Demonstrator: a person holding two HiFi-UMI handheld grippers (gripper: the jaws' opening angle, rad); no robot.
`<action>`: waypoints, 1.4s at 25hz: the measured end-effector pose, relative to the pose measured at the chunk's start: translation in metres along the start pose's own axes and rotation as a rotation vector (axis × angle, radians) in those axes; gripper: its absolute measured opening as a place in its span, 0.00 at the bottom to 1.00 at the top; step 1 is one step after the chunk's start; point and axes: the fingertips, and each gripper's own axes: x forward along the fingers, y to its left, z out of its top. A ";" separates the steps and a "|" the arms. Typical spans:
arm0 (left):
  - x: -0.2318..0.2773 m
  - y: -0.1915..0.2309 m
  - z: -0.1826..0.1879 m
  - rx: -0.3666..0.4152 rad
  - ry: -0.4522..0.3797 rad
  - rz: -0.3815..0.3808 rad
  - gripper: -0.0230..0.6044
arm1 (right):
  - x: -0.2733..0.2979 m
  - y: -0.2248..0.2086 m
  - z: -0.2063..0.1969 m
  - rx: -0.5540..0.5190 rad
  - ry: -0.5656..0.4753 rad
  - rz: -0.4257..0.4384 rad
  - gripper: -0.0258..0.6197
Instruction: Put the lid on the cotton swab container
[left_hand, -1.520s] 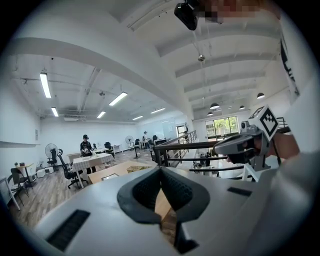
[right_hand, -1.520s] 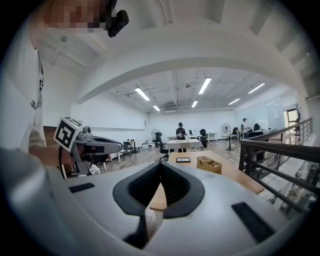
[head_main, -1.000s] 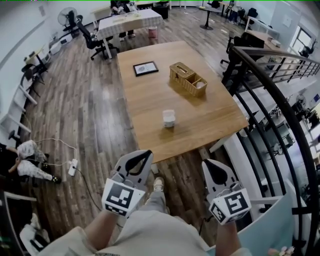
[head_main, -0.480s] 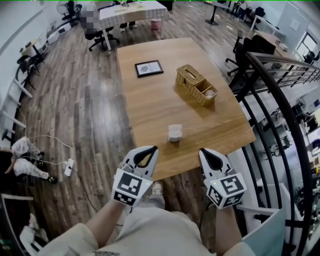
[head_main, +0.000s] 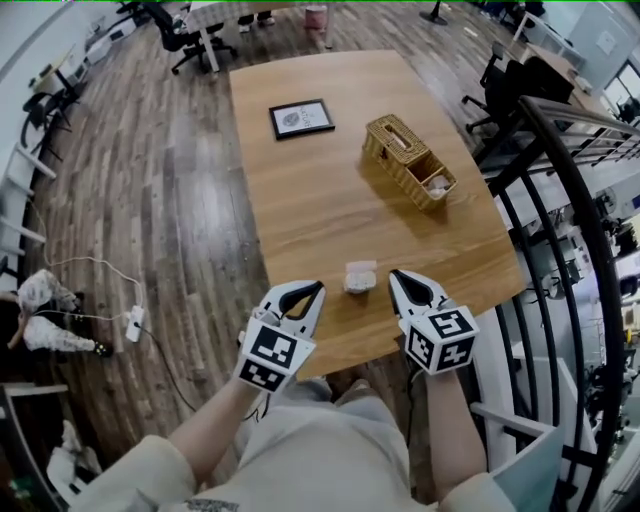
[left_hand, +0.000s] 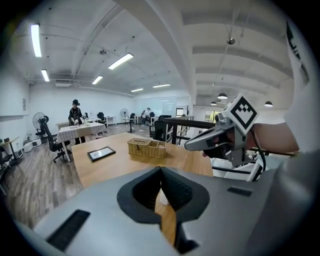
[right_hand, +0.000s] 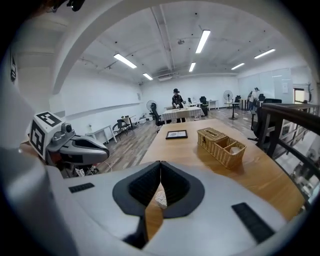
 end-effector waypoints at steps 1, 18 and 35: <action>0.006 0.003 -0.005 -0.007 0.013 -0.002 0.07 | 0.011 -0.003 -0.004 0.007 0.016 0.004 0.08; 0.080 0.017 -0.060 -0.093 0.187 0.054 0.07 | 0.109 -0.040 -0.073 0.066 0.210 0.136 0.08; 0.072 0.013 -0.074 -0.141 0.214 0.136 0.07 | 0.110 -0.044 -0.086 0.075 0.226 0.173 0.08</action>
